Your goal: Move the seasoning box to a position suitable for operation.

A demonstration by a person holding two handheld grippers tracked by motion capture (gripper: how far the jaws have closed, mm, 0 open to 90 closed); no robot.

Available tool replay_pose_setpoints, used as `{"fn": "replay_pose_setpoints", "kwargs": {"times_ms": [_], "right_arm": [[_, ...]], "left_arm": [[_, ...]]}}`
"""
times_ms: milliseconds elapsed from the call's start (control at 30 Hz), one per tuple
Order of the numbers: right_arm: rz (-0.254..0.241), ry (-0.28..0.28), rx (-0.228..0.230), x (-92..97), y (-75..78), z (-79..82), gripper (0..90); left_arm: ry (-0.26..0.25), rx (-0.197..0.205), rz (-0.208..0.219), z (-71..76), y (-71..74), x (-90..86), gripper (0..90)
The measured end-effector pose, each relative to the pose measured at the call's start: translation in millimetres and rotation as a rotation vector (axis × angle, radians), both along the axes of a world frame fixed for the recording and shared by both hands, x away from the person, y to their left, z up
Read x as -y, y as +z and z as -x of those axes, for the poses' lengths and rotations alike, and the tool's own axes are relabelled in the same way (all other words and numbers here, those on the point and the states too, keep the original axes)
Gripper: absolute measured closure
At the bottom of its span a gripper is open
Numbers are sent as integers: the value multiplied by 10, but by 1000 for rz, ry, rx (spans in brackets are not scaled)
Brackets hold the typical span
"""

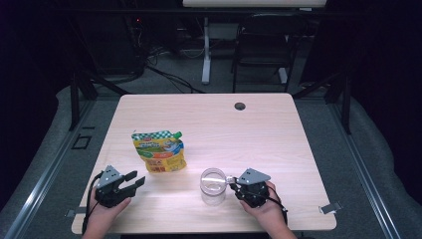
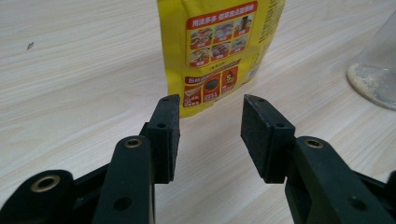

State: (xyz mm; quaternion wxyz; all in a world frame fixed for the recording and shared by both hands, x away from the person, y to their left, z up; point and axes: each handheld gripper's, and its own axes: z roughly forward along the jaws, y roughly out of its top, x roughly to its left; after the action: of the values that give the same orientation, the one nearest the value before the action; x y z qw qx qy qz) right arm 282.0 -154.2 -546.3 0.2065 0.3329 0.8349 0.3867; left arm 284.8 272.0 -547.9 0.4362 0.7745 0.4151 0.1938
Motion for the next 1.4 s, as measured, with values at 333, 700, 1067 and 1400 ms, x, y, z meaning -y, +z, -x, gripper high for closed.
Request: {"fn": "replay_pose_setpoints", "kwargs": {"times_ms": [333, 700, 1067, 1400], "right_arm": [[-75, 1, -24, 150, 145, 129, 642], [-46, -121, 23, 137, 522, 231, 719], [-201, -291, -97, 27, 519, 103, 710], [-336, -304, -131, 44, 477, 162, 713]], "left_arm": [[-30, -6, 26, 18, 37, 64, 568], [-82, 5, -5, -29, 84, 297, 546], [-139, -3, -23, -77, 57, 420, 554], [-116, -29, 34, -78, 67, 379, 578]]}}
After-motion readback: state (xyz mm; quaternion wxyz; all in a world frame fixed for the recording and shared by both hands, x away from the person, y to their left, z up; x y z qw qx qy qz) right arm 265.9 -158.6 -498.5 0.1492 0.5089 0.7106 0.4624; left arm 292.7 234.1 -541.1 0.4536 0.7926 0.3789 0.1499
